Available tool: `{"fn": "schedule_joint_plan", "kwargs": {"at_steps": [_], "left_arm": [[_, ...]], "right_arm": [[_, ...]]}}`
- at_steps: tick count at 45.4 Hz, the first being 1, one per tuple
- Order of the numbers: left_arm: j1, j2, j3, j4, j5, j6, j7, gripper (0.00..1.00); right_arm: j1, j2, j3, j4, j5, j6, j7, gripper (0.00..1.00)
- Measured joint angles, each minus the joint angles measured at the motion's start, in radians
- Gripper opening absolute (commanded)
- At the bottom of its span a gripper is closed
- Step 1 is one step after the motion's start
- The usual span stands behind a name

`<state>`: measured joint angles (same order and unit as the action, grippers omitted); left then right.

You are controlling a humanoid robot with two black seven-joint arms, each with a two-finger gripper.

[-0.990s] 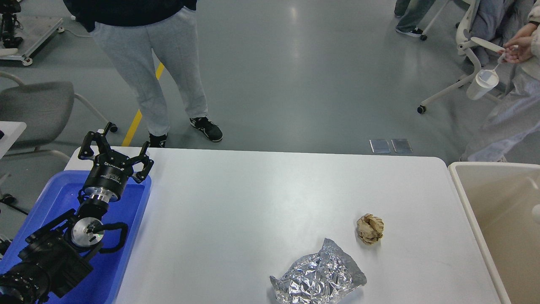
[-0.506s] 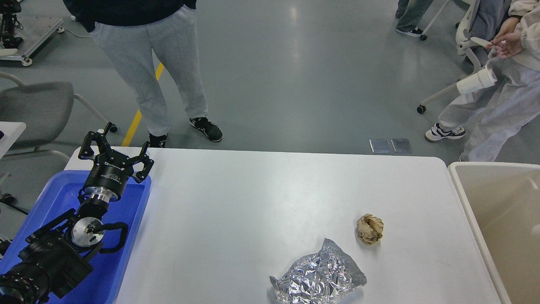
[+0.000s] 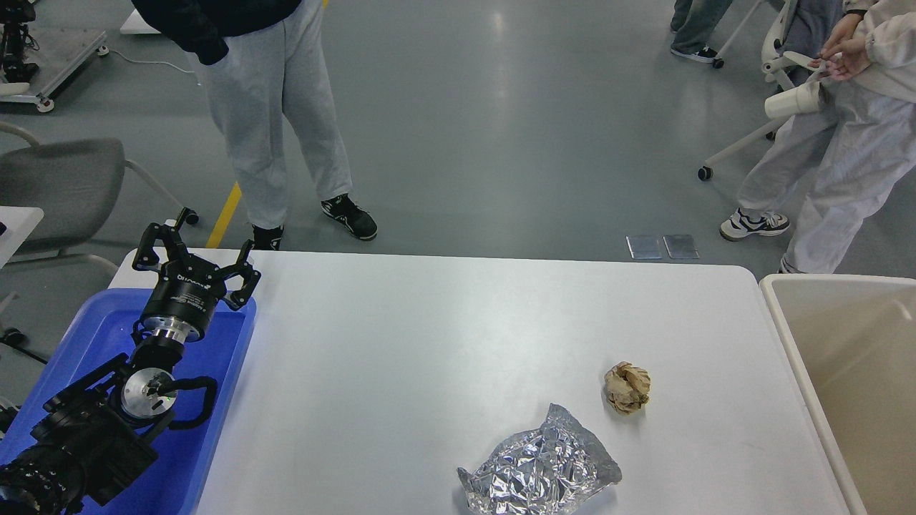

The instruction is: Tidy desktop

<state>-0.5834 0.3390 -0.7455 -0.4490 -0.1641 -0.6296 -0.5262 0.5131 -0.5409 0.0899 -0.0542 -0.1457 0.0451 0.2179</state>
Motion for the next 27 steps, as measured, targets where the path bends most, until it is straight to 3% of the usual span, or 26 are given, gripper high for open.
{"fn": "schedule_joint_plan", "kwargs": {"at_steps": [14,27], "left_arm": [[0.000,0.000,0.000,0.000,0.000,0.001,-0.001,1.00],[0.001,0.000,0.000,0.000,0.000,0.001,-0.002,1.00]], "right_arm": [[0.020,-0.024,0.110,0.026,0.008,0.004,0.003,0.98],[0.001,-0.115,0.584,0.262,0.005,0.016,0.006,0.99]]}}
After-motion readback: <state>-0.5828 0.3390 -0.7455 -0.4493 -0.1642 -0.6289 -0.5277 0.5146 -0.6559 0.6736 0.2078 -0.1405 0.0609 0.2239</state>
